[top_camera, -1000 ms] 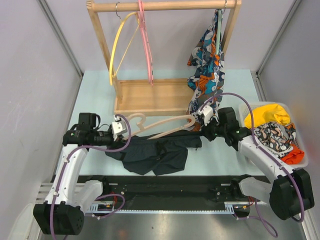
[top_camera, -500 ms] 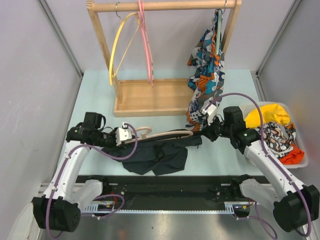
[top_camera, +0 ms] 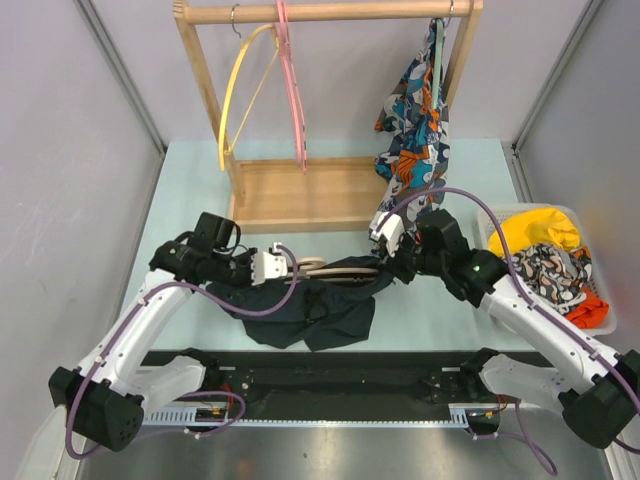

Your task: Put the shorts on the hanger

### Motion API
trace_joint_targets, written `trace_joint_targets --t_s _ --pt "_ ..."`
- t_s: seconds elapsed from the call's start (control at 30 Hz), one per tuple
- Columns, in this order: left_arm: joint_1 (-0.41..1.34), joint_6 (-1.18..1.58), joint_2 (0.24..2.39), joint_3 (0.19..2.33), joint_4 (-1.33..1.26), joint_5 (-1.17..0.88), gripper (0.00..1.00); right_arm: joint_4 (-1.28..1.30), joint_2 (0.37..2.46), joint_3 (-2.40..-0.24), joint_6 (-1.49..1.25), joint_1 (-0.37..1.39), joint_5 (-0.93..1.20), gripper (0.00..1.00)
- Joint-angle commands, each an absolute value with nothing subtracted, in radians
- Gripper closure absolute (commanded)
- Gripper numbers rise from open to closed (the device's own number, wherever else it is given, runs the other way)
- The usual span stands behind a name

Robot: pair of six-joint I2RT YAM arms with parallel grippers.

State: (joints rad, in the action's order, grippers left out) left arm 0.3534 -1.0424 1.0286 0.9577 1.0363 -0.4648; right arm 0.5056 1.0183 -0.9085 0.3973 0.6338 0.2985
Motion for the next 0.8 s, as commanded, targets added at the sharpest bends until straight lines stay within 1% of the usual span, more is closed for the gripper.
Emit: trace_joint_targets --t_s 0.0,0.03,0.07,0.1,0.2,0.27,0.33,0.4,0.57,0.6,0.67,0.77 --pt "0.362 -1.002 1.011 1.011 1.043 -0.482 1.00 0.523 1.049 -0.994 0.446 0.629 0.296 0.77" --pt "0.362 -1.002 0.993 1.009 1.049 -0.489 1.00 0.534 1.048 -1.003 0.454 0.614 0.322 0.57" --pt "0.362 -1.009 0.983 1.009 1.057 -0.500 1.00 0.544 1.043 -1.017 0.465 0.600 0.353 0.47" --pt "0.362 -1.012 0.971 1.008 1.057 -0.517 1.00 0.558 1.029 -1.023 0.492 0.588 0.404 0.32" --pt "0.362 -1.012 0.945 1.014 1.063 -0.557 1.00 0.568 1.016 -1.048 0.552 0.595 0.471 0.19" --pt "0.362 -1.015 0.948 1.026 1.074 -0.580 1.00 0.572 1.022 -1.063 0.577 0.620 0.505 0.19" --pt "0.362 -1.022 0.948 1.034 1.080 -0.620 1.00 0.571 1.032 -1.080 0.612 0.664 0.543 0.22" --pt "0.361 -1.019 0.943 1.040 1.072 -0.629 1.00 0.540 1.045 -1.081 0.627 0.701 0.540 0.25" --pt "0.362 -1.035 0.939 1.058 1.085 -0.670 1.00 0.442 1.107 -1.088 0.664 0.830 0.491 0.27" --pt "0.362 -1.034 0.931 1.060 1.086 -0.676 0.99 0.430 1.117 -1.089 0.667 0.841 0.488 0.30" --pt "0.364 -1.057 0.925 1.062 1.114 -0.696 0.99 0.419 1.150 -1.098 0.672 0.865 0.488 0.32" --pt "0.362 -1.057 0.901 1.054 1.120 -0.701 0.99 0.428 1.176 -1.104 0.676 0.871 0.509 0.41"
